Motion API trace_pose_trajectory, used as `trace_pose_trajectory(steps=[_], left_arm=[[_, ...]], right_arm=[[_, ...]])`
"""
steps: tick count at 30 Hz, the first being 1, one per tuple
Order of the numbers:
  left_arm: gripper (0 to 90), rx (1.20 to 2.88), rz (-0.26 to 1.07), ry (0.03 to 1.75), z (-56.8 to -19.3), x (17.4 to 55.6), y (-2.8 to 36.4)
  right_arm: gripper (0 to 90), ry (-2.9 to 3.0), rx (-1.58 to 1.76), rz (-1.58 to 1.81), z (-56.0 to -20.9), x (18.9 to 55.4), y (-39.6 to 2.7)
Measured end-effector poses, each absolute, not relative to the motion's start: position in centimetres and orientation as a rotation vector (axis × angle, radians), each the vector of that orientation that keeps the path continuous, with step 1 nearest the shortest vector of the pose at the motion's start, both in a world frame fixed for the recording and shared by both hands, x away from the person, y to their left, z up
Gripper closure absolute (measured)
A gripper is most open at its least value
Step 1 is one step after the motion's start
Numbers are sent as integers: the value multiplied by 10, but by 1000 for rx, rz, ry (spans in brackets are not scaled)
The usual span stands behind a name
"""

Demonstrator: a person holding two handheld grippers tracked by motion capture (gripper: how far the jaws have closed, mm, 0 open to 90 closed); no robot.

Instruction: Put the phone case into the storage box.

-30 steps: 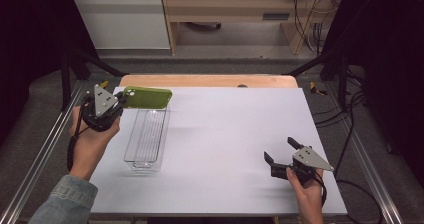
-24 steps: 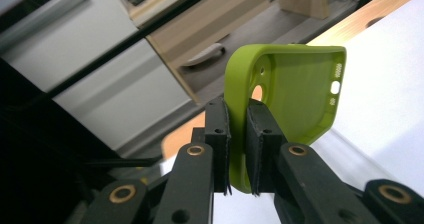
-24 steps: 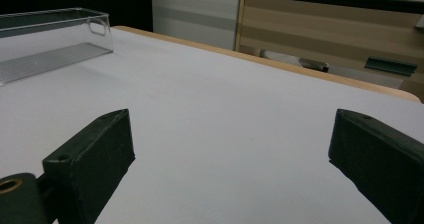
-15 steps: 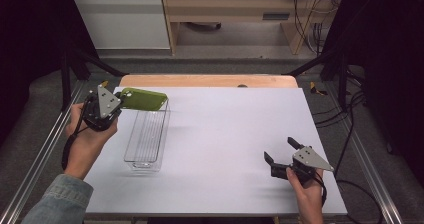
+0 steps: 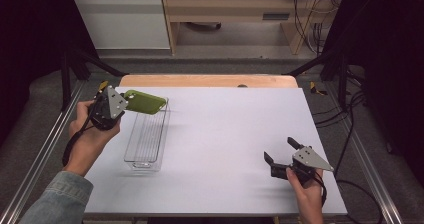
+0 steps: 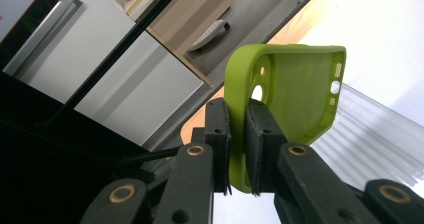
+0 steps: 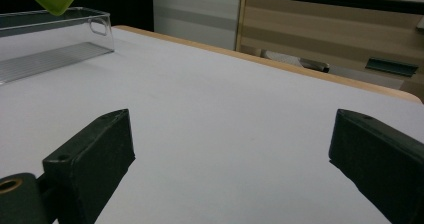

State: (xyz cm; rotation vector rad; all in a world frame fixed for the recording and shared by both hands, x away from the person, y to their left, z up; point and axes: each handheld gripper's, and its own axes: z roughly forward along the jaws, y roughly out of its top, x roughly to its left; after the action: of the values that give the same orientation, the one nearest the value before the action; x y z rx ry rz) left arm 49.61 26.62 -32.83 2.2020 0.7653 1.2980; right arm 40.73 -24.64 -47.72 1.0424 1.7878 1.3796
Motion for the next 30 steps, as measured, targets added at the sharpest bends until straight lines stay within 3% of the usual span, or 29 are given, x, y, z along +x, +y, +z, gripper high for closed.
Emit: trace_pose_trajectory(steps=[30], left_arm=[[811,2302,1324,689,-340,509,261]], right_arm=[[42,1786,1047,1390,-477,407,-247]])
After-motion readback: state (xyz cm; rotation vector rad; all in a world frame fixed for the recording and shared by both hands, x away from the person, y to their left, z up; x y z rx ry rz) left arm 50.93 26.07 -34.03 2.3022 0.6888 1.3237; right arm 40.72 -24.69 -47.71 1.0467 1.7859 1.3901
